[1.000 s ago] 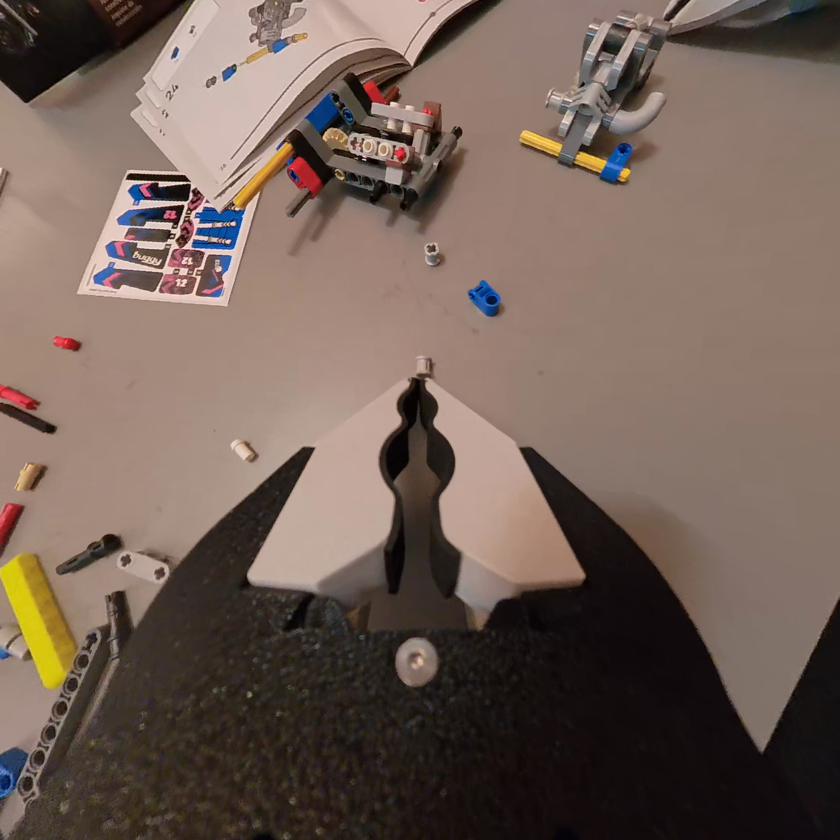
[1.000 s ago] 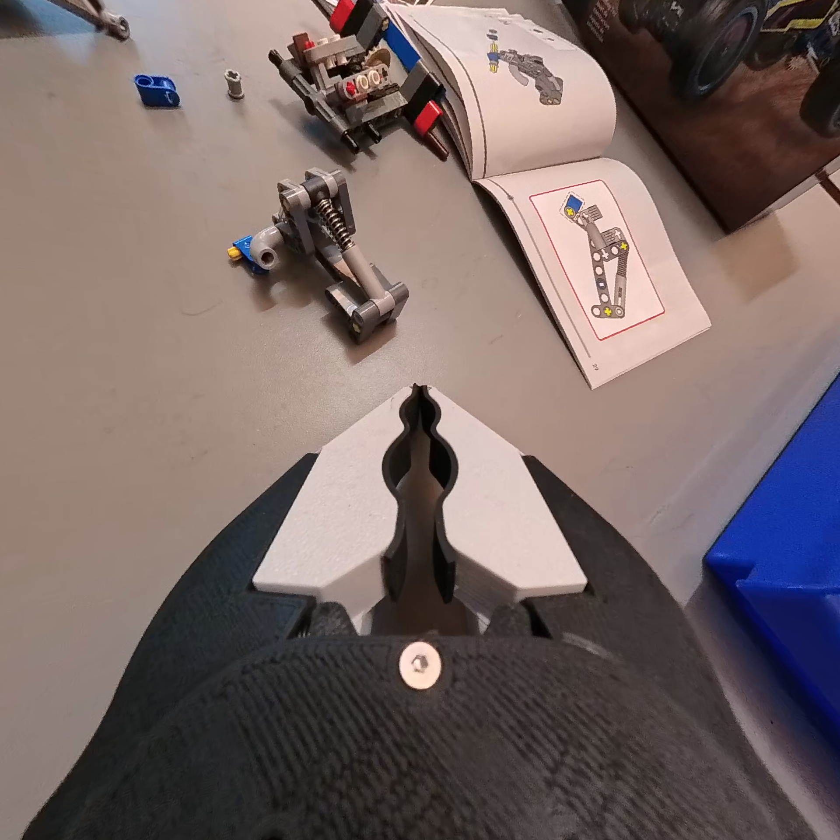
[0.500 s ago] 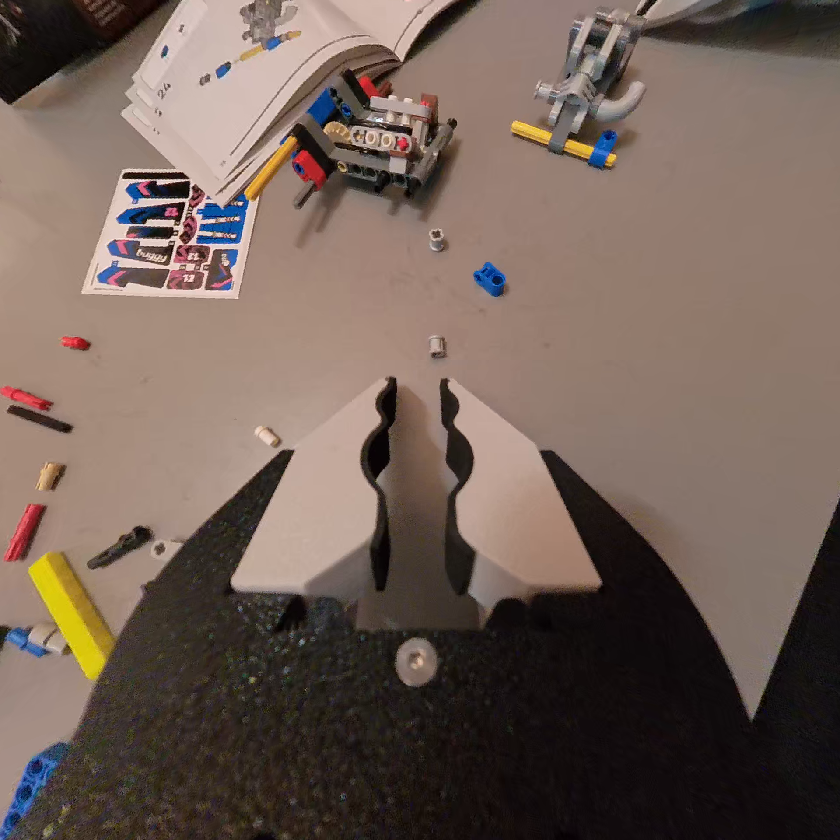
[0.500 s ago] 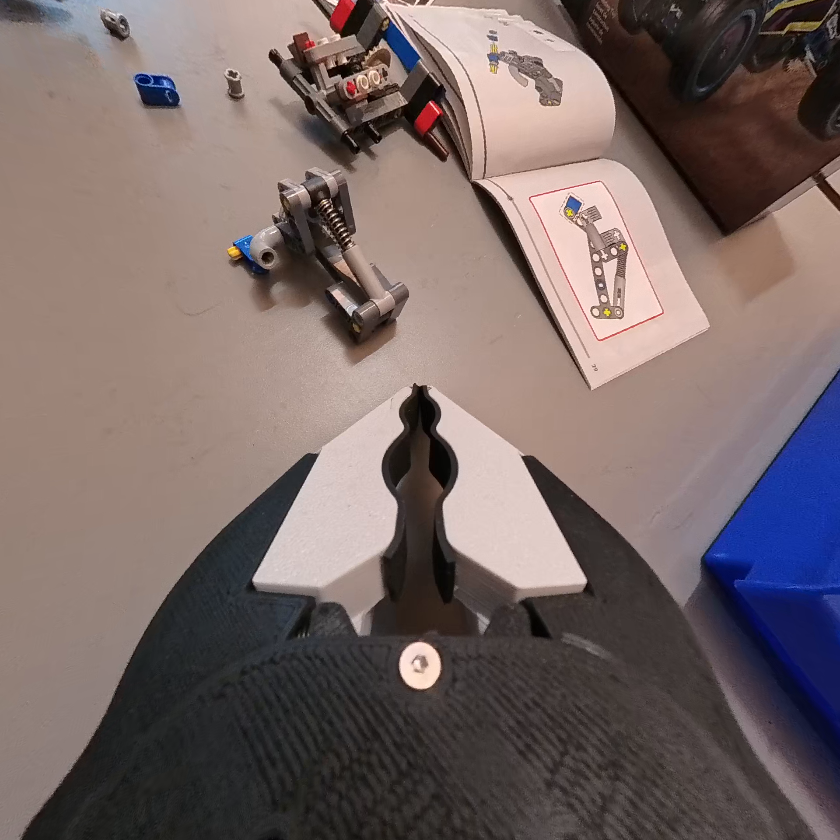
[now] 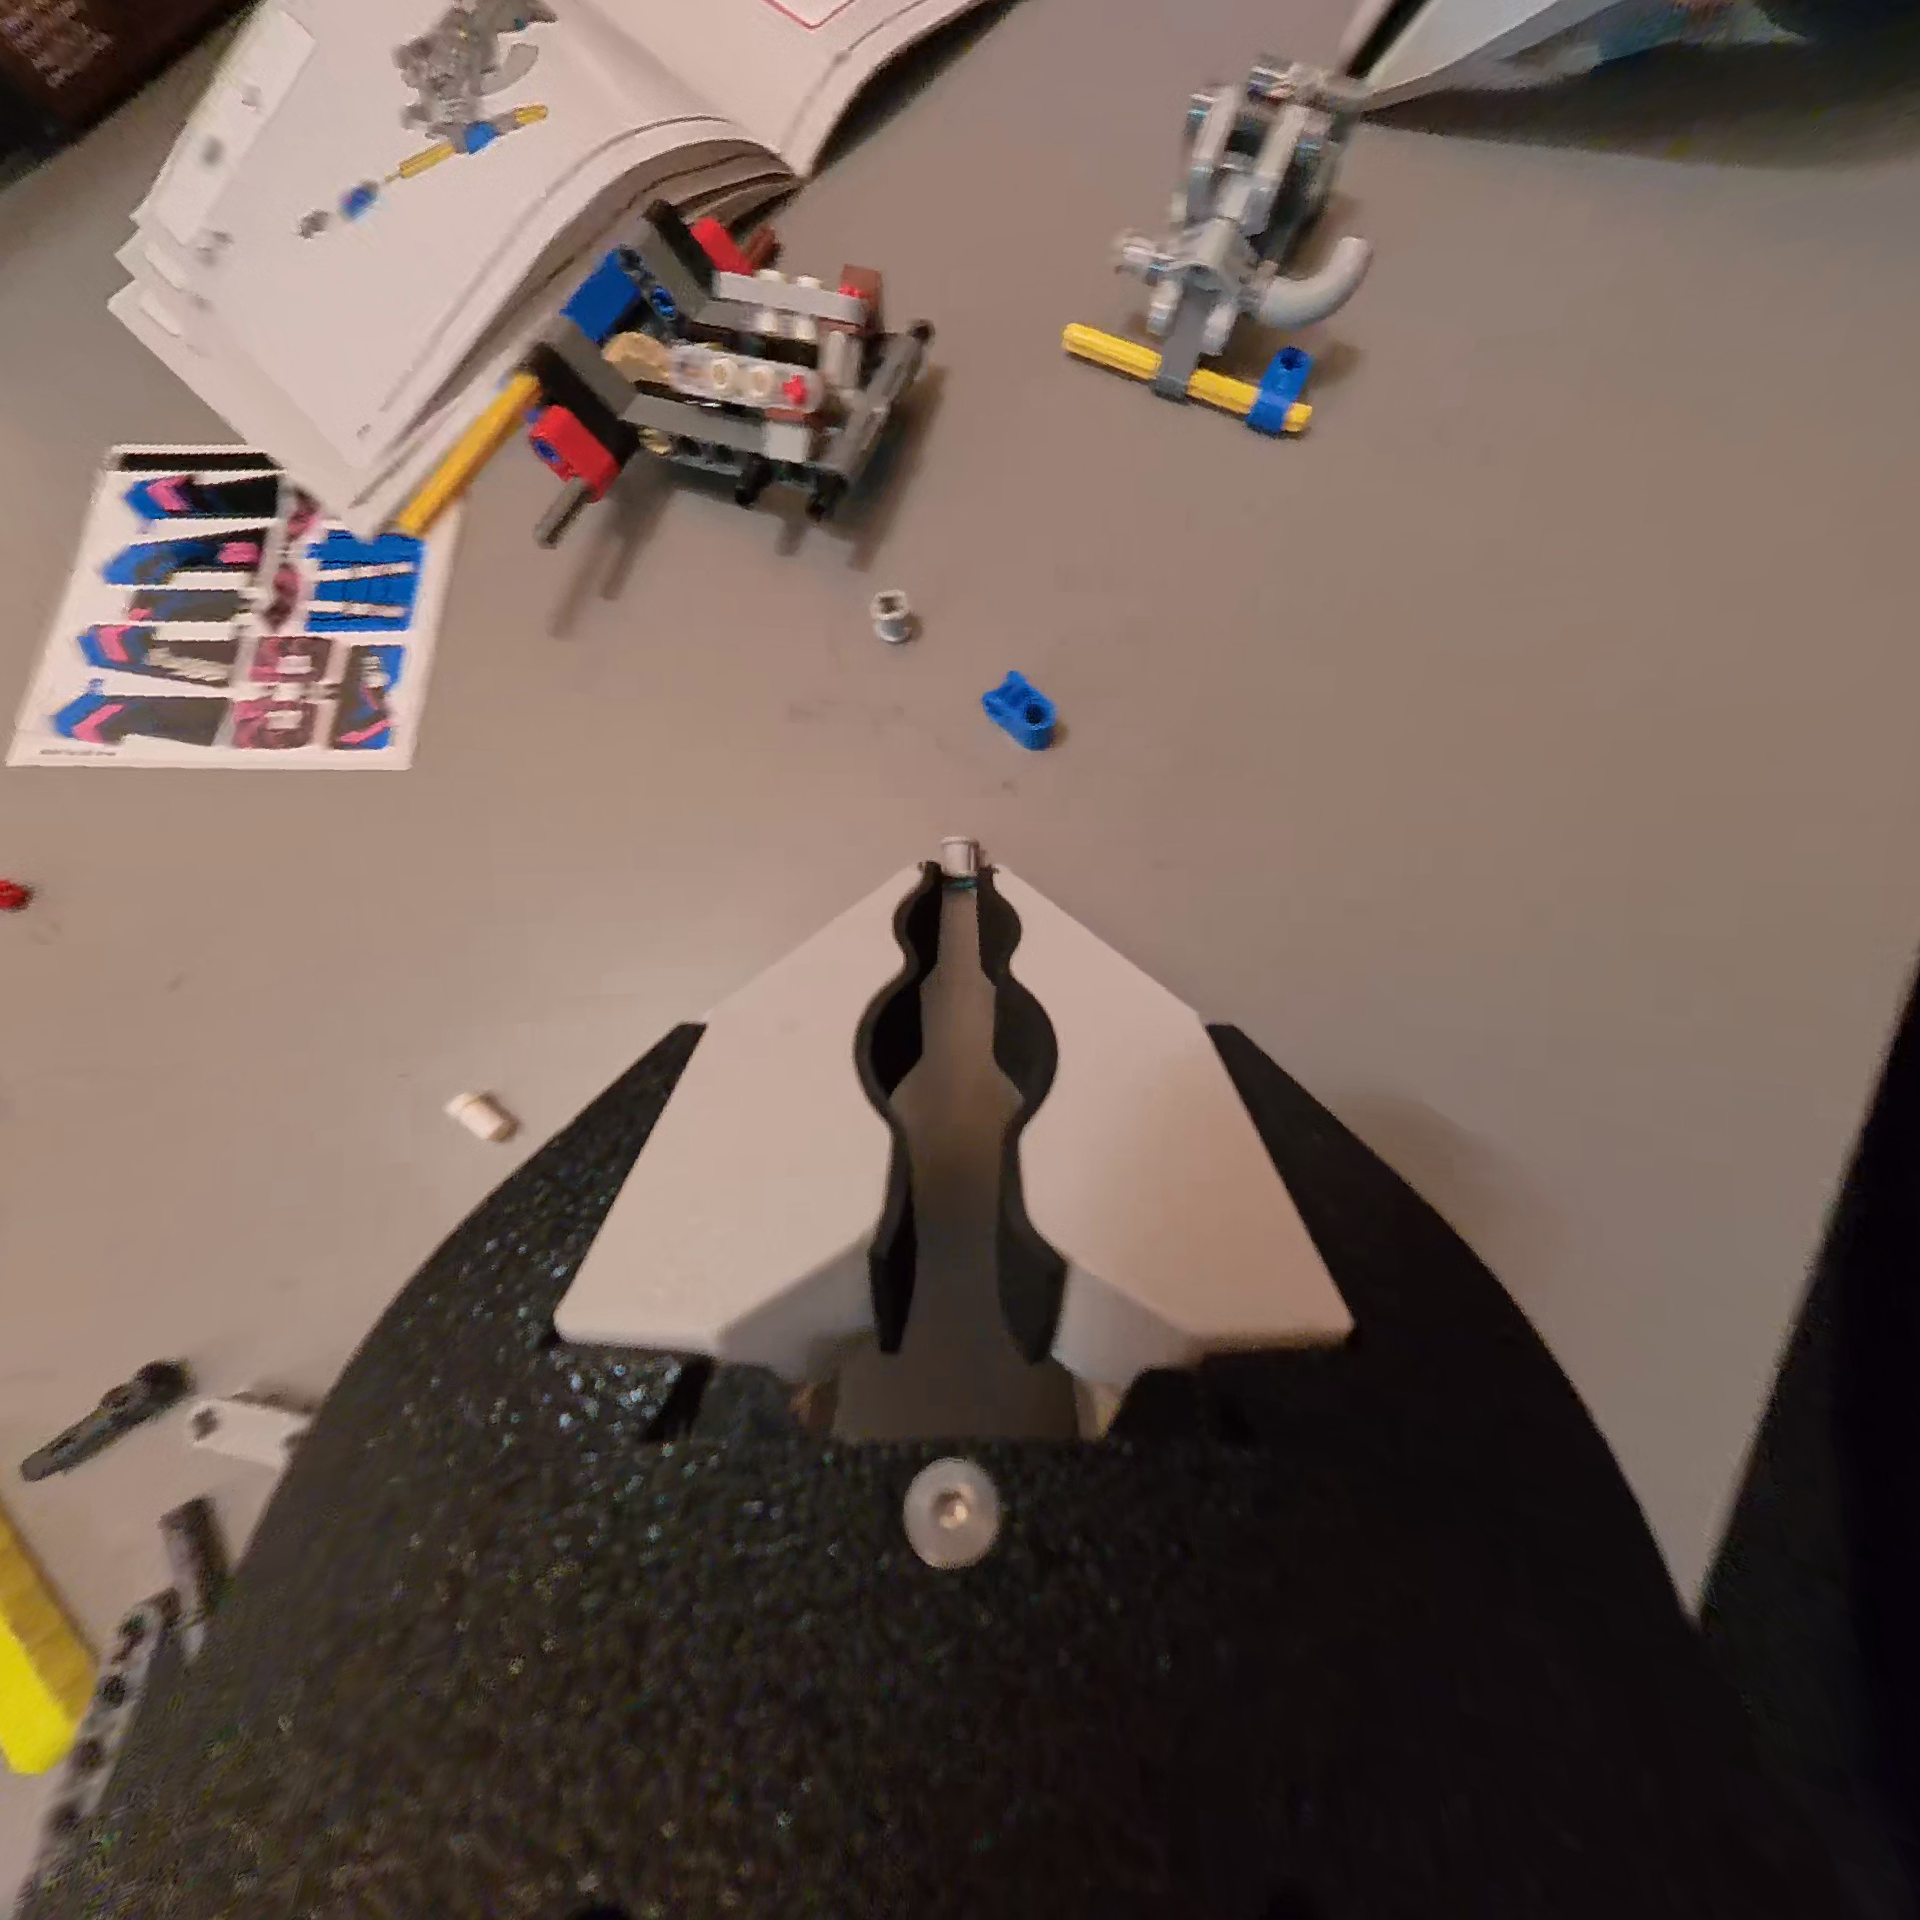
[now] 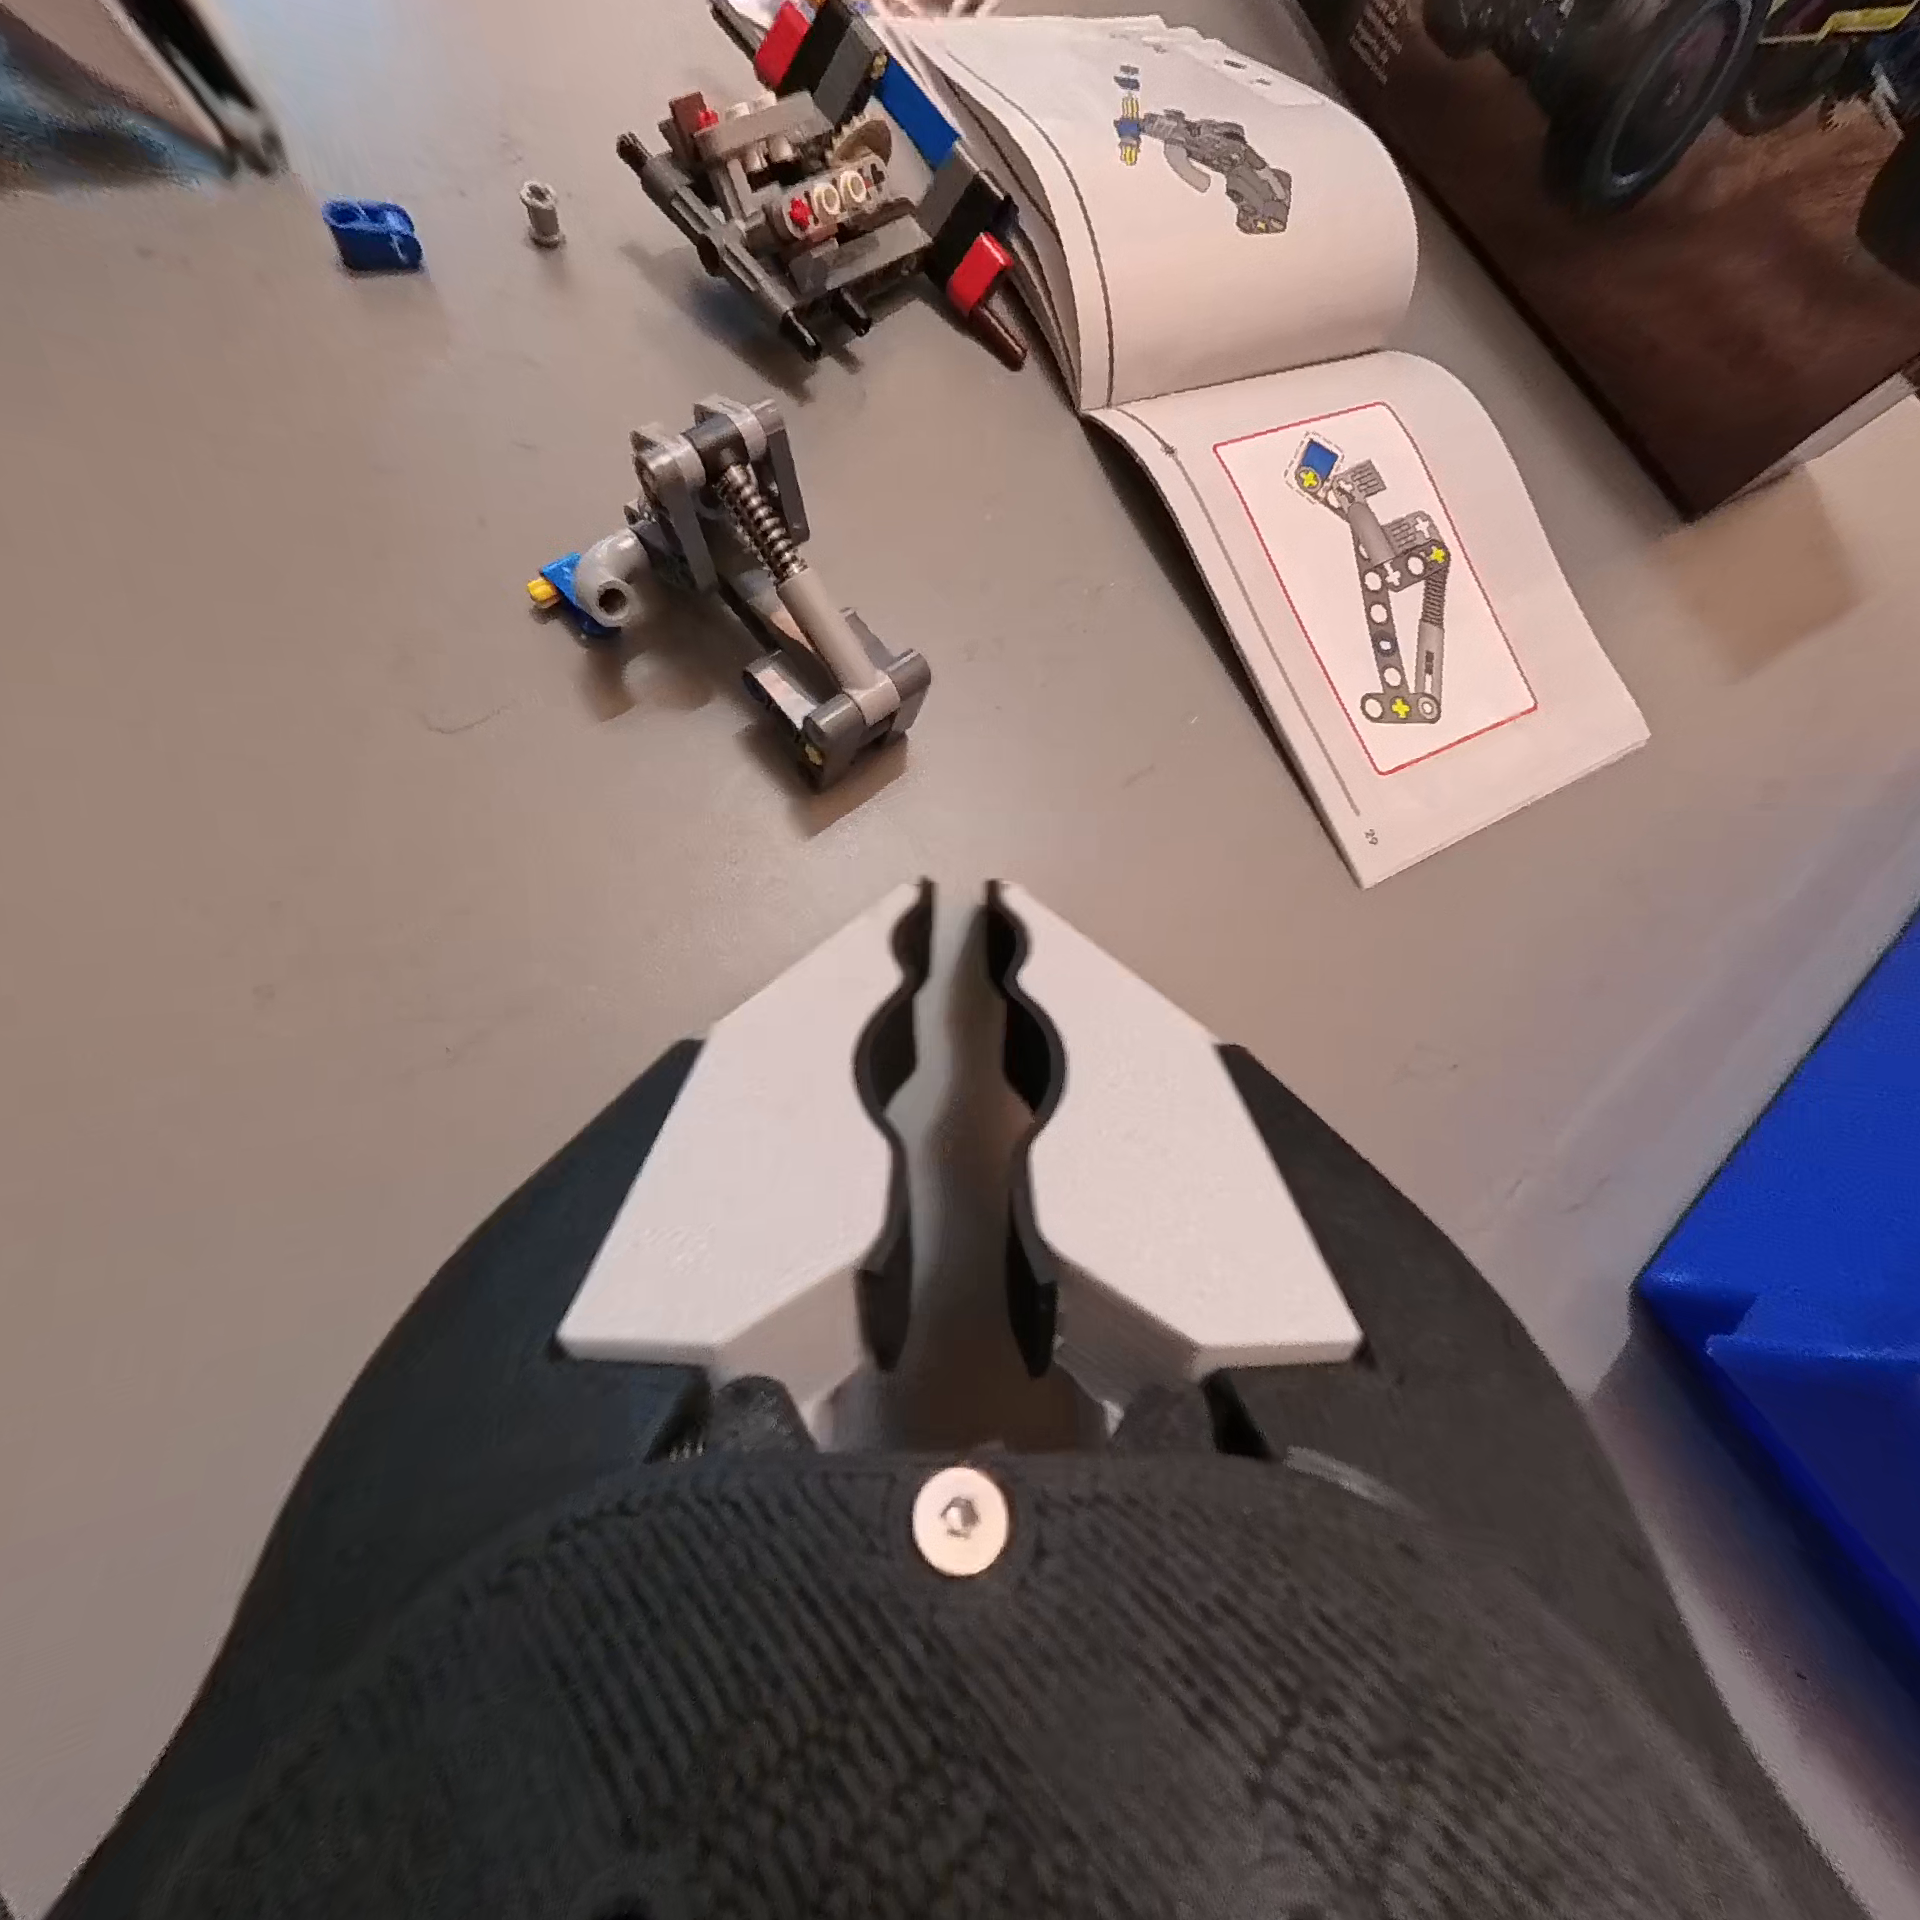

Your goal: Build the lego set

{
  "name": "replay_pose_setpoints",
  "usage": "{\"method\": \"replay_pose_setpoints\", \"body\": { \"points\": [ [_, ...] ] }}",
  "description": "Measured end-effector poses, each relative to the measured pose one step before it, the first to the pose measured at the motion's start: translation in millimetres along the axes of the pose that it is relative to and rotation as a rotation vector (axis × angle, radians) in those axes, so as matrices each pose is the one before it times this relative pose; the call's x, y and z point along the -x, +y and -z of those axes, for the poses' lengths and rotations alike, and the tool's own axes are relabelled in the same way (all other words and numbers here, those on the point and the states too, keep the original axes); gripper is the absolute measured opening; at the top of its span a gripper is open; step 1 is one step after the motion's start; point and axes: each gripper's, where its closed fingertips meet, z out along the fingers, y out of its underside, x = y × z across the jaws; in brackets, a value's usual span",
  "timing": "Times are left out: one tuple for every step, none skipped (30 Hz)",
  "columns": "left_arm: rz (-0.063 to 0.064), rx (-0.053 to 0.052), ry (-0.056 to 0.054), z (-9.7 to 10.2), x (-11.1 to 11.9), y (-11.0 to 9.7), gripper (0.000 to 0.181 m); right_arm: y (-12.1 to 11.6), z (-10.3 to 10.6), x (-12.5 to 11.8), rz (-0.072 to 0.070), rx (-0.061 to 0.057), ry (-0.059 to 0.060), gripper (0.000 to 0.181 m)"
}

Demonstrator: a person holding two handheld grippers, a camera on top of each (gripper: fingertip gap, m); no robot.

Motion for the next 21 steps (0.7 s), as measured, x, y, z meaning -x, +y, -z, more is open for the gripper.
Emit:
{"method": "replay_pose_setpoints", "body": {
  "points": [
    [0.0032, -0.0022, 0.0226, -0.25, -8.21, -1.1, 0.004, -2.76, 0.61, 2.84, -0.0027, -0.0161, -0.0325, 0.021],
    [0.0028, -0.0074, 0.0141, -0.4, -7.23, -1.77, 0.003, -4.93, 1.03, 3.06, 0.0048, -0.0212, -0.036, 0.026],
    [0.0018, -0.0078, 0.0143, -0.42, -7.37, -2.27, 0.003, -7.91, 1.6, 1.94, 0.0185, -0.0254, -0.0275, 0.03],
    [0.0032, -0.0042, 0.0212, -1.0, -7.93, -2.07, 0.003, -9.49, 1.36, 3.51, 0.0377, -0.0239, -0.0341, 0.037],
    [0.0051, -0.0005, 0.0211, -1.47, -7.51, -2.0, 0.003, -8.8, 0.55, 2.76, 0.046, -0.0121, -0.033, 0.042],
    [0.0022, -0.0018, 0.0145, -2.26, -5.77, -2.33, 0.003, -6.72, -0.64, 0.54, 0.0418, 0.0015, -0.0287, 0.046],
    [-0.003, -0.0025, 0.0109, -2.74, -4.68, -2.23, 0.003, -4.27, -2.27, -1.28, 0.0371, 0.0137, -0.0297, 0.047],
    [-0.0035, 0.0038, 0.0068, -3.15, -3.34, -1.48, 0.003, -2.93, -3.97, -2.8, 0.0259, 0.0121, -0.0301, 0.046],
    [-0.0023, 0.008, 0.001, -3.12, -2.06, -0.79, 0.003, -2.07, -5.43, -1.03, 0.0121, 0.007, -0.0443, 0.046],
    [-0.0032, 0.0055, 0.001, -3.03, -1.65, -1.11, 0.003, -0.31, -6.0, 2.29, 0.0019, 0.013, -0.0617, 0.047],
    [-0.0015, 0.004, 0.0052, -3.09, -2.03, -1.34, 0.003, 1.54, -5.95, 5.18, 0.0075, 0.0259, -0.0699, 0.048],
    [0.0016, 0.0023, 0.0065, -2.89, -2.1, -1.75, 0.003, 1.45, -5.44, 5.01, 0.0167, 0.025, -0.056, 0.046],
    [0.0018, -0.0014, 0.0047, -2.61, -1.7, -2.32, 0.003, 1.25, -4.81, 3.4, 0.0185, 0.0204, -0.0353, 0.044],
    [0.001, -0.0019, 0.0021, -2.57, -1.22, -2.18, 0.003, 2.05, -3.98, 0.92, 0.0096, 0.0238, -0.0142, 0.042],
    [0.0022, -0.0009, 0.0004, -2.37, -0.92, -1.93, 0.003, 2.56, -3.09, -0.89, -0.0013, 0.0284, 0.0021, 0.04],
    [0.0032, -0.0001, 0.0001, -2.04, -0.93, -1.82, 0.003, 2.01, -2.1, -0.26, -0.0034, 0.0244, 0.0054, 0.038],
    [0.0015, -0.0014, -0.0019, -2.05, -0.51, -1.93, 0.003, 1.36, -1.5, 0.88, -0.0027, 0.0172, 0.0058, 0.033],
    [0.0031, -0.0051, -0.005, -2.32, 0.09, -2.08, 0.003, -0.11, -0.69, -0.07, -0.0114, 0.0071, 0.0176, 0.028],
    [0.0076, -0.0033, -0.0018, -2.1, -0.31, -2.05, 0.003, -0.92, -0.11, 0.93, -0.0231, 0.0048, 0.0144, 0.024],
    [0.006, 0.001, 0.0052, -1.79, -1.42, -1.54, 0.003, -0.45, -0.36, 2.58, -0.0285, 0.0062, 0.0098, 0.024],
    [0.0015, -0.0005, 0.0015, -1.92, -1.07, -1.56, 0.003, -0.34, -0.12, 2.15, -0.0345, 0.004, 0.0139, 0.024]
  ]
}}
